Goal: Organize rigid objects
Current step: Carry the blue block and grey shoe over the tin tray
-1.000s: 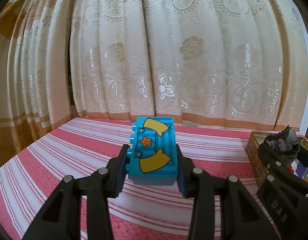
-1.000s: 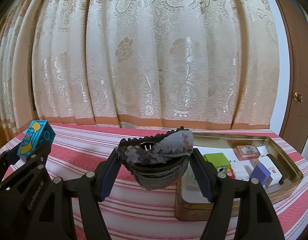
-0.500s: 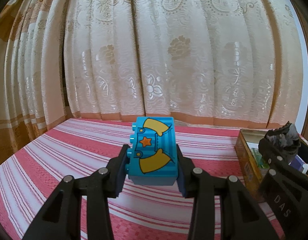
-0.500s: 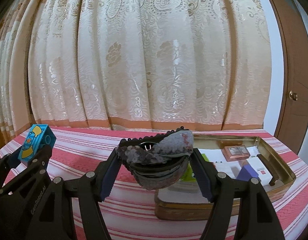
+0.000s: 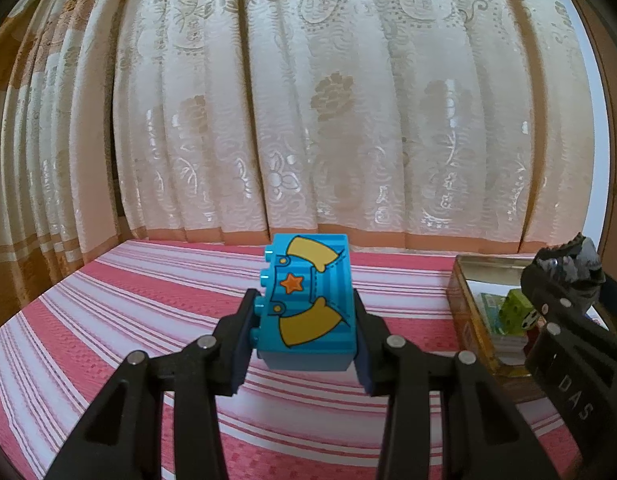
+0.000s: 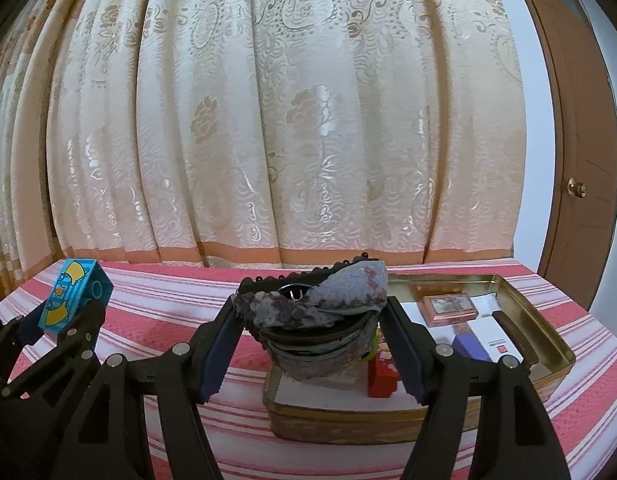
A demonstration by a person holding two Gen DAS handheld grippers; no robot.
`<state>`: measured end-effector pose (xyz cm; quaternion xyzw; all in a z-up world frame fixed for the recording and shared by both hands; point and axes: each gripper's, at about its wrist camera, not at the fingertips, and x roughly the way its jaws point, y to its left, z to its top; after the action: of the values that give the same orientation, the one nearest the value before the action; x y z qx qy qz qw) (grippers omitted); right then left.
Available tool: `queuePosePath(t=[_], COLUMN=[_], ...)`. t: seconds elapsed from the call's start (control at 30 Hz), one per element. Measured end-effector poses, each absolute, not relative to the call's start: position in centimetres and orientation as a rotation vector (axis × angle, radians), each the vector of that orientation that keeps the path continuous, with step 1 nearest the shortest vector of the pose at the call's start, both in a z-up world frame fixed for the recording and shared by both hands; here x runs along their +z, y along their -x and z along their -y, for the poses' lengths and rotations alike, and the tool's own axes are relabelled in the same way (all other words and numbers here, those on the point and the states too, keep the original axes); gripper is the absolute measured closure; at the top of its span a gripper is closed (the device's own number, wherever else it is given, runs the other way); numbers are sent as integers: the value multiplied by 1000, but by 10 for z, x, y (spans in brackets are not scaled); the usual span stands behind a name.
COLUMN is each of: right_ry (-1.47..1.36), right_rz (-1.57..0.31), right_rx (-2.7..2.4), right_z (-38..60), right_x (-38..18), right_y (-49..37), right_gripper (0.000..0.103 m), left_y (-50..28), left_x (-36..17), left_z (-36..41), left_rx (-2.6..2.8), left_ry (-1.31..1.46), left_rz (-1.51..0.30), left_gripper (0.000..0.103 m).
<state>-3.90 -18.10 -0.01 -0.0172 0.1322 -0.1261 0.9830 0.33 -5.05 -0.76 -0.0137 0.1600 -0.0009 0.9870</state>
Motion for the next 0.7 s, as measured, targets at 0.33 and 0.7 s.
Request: queuePosePath(t=[0.33, 0.7], right_ry=[34, 37], right_rz=[-252, -233], right_rx=[-283, -321], right_z=[204, 231], right_x=[3, 8], right_y=[46, 51], right_gripper=[32, 32], left_y=[1, 5], left_x=[-6, -2], left_z=[71, 92], left_rx=[-41, -81], left_ry=[20, 20], left_rz=[-318, -298], left_gripper=[62, 62])
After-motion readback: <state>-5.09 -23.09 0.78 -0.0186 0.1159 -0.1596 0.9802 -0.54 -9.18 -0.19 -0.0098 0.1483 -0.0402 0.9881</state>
